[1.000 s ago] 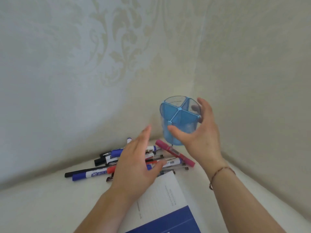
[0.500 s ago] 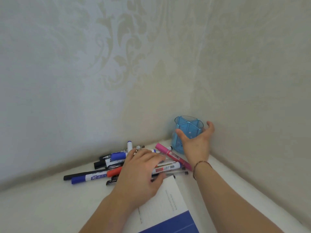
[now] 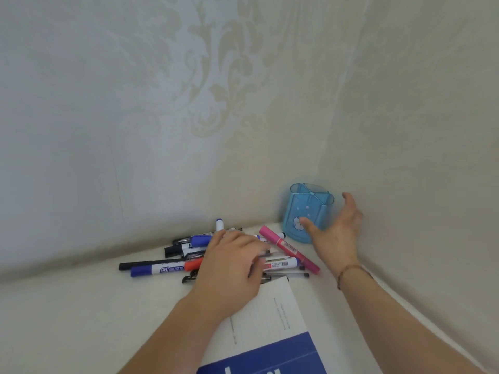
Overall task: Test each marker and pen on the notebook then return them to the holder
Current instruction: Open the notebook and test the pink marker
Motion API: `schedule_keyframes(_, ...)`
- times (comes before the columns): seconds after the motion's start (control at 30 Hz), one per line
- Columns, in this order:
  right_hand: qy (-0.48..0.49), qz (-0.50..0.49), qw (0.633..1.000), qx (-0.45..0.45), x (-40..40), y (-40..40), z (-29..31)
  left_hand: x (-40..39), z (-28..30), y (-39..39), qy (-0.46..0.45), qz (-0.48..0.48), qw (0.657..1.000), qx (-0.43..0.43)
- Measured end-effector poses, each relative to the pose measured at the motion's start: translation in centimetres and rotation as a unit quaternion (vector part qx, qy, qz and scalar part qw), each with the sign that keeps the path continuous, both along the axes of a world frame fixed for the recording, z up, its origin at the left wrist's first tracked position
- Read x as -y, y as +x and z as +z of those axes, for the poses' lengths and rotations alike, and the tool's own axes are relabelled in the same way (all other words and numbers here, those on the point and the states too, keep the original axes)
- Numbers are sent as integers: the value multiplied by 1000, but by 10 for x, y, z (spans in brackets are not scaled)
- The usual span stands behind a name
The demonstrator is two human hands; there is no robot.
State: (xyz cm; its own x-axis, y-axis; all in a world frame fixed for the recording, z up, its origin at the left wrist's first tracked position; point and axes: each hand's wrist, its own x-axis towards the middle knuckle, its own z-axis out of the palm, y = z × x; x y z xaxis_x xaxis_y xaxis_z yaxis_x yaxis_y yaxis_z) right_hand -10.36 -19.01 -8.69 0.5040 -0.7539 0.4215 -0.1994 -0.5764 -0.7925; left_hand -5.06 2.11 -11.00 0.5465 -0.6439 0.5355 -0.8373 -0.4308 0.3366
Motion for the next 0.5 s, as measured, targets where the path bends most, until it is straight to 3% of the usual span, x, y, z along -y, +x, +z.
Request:
schedule_keyframes(0.03, -57, 7, 998, 3, -13, -17, 3, -1, 0, 2, -34, 20, 999, -3)
schedule_keyframes(0.1, -149, 135, 979, -26, -48, -57, 5, -3, 3, 8, -108, 61, 992, -6)
schedule_keyframes(0.17, -218, 309, 911, -166, -80, -94, 0, -6, 8, 8, -136, 81, 987, -8)
schedule_keyframes(0.23, -268, 379, 837, -290, -94, -120, -11, -12, 16, 1, -135, 91, 986, -23)
schedule_keyframes(0.27, -258, 378, 826, -330, -96, -131, -14, -14, 21, -4, -118, 97, 988, -35)
schedule_keyframes(0.4, -239, 348, 837, -348, -100, -179, -3, -33, 39, -40, -58, 132, 985, -98)
schedule_keyframes(0.5, -311, 249, 830, -391, -118, -206, -1, -61, 43, -88, 8, 133, 991, -28)
